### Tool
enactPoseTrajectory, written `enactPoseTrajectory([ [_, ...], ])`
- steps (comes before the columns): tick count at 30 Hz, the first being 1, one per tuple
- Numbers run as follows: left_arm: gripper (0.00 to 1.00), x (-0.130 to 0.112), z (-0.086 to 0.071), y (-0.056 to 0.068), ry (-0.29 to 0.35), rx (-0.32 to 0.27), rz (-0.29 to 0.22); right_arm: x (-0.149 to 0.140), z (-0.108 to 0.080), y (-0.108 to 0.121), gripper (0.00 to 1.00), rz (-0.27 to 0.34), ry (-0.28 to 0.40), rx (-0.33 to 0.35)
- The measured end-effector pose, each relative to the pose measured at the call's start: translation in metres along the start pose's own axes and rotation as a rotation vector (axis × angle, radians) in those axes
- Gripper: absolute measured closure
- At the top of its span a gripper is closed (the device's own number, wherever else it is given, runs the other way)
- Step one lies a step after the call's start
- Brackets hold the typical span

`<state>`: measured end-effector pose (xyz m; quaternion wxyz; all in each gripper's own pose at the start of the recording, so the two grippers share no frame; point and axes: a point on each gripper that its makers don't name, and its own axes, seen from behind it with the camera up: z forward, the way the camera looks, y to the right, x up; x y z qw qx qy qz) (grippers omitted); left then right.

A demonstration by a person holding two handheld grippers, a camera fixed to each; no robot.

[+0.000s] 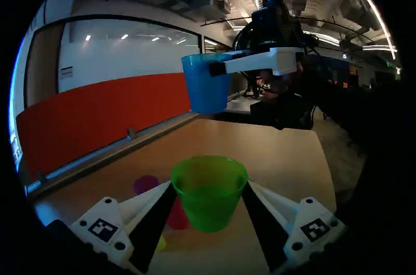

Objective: Pour water

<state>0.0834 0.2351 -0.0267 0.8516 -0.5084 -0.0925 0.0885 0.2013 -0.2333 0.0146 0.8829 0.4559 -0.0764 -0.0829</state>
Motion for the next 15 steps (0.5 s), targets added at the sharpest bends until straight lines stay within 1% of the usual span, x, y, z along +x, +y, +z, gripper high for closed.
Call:
enactPoseTrajectory([
  [9,0.14,-0.023,0.002,0.002,-0.092,-0.014,0.013,-0.025,-0.006,0.002,0.08,-0.011,-0.057,0.0],
  [15,0.14,-0.033,0.001,-0.001,-0.139,-0.009,0.023,-0.043,-0.008,0.004,0.08,-0.009,-0.097,0.001],
])
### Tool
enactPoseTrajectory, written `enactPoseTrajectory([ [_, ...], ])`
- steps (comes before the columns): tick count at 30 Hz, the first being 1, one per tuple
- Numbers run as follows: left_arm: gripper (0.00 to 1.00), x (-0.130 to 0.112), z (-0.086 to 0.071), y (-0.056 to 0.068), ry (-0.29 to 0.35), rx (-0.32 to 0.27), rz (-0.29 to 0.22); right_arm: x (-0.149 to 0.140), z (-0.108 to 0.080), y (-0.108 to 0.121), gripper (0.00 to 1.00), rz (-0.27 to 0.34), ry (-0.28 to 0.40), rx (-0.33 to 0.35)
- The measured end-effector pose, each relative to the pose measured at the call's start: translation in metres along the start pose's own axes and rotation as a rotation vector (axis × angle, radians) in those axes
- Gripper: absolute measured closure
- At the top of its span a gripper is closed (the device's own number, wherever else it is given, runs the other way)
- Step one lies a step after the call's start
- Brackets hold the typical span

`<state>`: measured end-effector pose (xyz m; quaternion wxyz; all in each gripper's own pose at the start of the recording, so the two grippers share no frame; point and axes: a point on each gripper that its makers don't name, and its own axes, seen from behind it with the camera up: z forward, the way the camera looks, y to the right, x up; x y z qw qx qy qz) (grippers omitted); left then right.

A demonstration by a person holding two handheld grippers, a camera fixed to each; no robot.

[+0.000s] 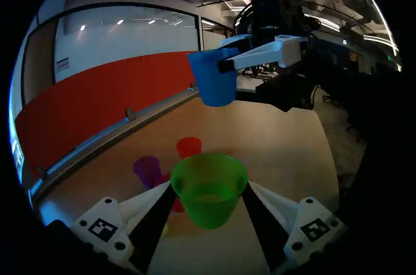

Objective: Pour water

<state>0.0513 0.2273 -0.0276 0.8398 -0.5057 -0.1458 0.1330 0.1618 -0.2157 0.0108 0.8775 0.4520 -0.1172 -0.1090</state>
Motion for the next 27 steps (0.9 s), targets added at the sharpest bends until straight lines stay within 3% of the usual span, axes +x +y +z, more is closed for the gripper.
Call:
enactPoseTrajectory([
  [21,0.14,-0.05,0.009,0.0,-0.183,-0.033,0.007,-0.072,0.008,0.004,0.08,0.01,-0.154,0.02],
  [27,0.14,-0.058,0.013,0.004,-0.216,-0.044,0.016,-0.088,0.012,0.002,0.08,-0.013,-0.192,0.029],
])
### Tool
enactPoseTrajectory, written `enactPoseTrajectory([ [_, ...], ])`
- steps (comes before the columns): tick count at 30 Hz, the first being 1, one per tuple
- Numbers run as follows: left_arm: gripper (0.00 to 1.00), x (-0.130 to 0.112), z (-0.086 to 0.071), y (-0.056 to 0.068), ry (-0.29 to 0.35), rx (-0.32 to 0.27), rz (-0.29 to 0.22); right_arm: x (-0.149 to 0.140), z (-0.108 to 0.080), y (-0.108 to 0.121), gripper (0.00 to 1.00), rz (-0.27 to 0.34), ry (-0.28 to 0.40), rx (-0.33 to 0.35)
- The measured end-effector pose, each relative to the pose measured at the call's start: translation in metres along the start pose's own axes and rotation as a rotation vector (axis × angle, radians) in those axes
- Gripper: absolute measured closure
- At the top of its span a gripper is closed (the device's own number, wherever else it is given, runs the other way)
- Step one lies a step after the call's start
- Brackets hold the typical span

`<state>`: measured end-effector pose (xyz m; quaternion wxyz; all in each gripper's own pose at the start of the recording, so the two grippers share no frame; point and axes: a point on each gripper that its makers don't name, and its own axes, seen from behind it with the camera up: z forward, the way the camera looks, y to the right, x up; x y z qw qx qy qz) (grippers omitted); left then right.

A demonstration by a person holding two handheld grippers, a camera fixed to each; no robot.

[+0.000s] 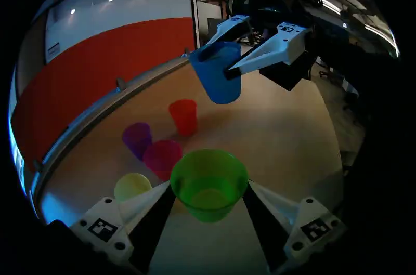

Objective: Pour water

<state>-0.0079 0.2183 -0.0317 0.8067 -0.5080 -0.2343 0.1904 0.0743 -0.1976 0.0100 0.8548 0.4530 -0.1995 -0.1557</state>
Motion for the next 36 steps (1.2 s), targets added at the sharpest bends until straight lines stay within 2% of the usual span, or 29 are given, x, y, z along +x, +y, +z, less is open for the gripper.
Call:
enactPoseTrajectory([
  [10,0.14,-0.012,0.012,0.005,-0.036,-0.022,-0.011,-0.023,0.009,-0.003,0.08,-0.011,-0.045,0.022],
  [21,0.14,-0.03,0.029,0.011,-0.104,-0.055,-0.01,-0.046,0.019,-0.004,0.08,-0.006,-0.082,0.039],
  [36,0.14,-0.049,0.048,0.007,-0.149,-0.069,-0.018,-0.065,0.029,-0.002,0.08,0.011,-0.102,0.05],
])
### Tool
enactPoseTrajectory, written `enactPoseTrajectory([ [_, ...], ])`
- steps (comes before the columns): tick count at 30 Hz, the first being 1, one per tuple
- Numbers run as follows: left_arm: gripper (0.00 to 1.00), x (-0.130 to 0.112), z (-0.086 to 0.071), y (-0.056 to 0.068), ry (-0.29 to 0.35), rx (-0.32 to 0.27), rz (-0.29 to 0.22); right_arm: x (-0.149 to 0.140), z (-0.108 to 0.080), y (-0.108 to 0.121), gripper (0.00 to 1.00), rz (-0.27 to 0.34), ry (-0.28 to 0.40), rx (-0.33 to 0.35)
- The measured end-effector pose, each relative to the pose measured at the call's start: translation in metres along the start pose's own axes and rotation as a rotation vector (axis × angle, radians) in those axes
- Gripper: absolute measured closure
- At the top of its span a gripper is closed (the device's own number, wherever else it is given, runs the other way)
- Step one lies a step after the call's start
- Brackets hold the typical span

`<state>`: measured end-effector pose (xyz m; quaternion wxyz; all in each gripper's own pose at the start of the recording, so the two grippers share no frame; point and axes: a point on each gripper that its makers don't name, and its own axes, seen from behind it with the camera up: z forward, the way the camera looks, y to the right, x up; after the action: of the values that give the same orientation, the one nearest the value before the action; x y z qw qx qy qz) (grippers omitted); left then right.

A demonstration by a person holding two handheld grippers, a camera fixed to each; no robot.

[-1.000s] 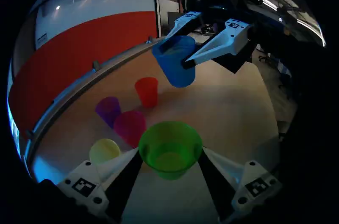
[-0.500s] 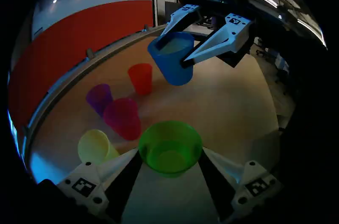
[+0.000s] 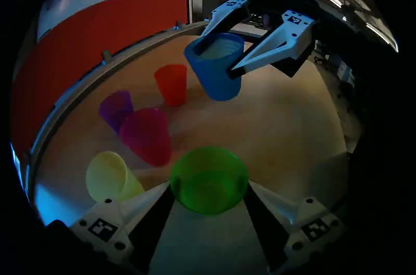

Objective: Pour water

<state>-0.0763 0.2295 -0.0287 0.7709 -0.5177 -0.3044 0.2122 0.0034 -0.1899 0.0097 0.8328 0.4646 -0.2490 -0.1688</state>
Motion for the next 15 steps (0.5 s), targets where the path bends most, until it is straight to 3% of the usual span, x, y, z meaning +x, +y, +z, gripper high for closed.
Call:
enactPoseTrajectory([
  [15,0.14,-0.0095,0.0022,-0.0009,-0.002,-0.013,-0.027,-0.0035,0.0061,0.0003,0.08,0.002,-0.003,0.0],
])
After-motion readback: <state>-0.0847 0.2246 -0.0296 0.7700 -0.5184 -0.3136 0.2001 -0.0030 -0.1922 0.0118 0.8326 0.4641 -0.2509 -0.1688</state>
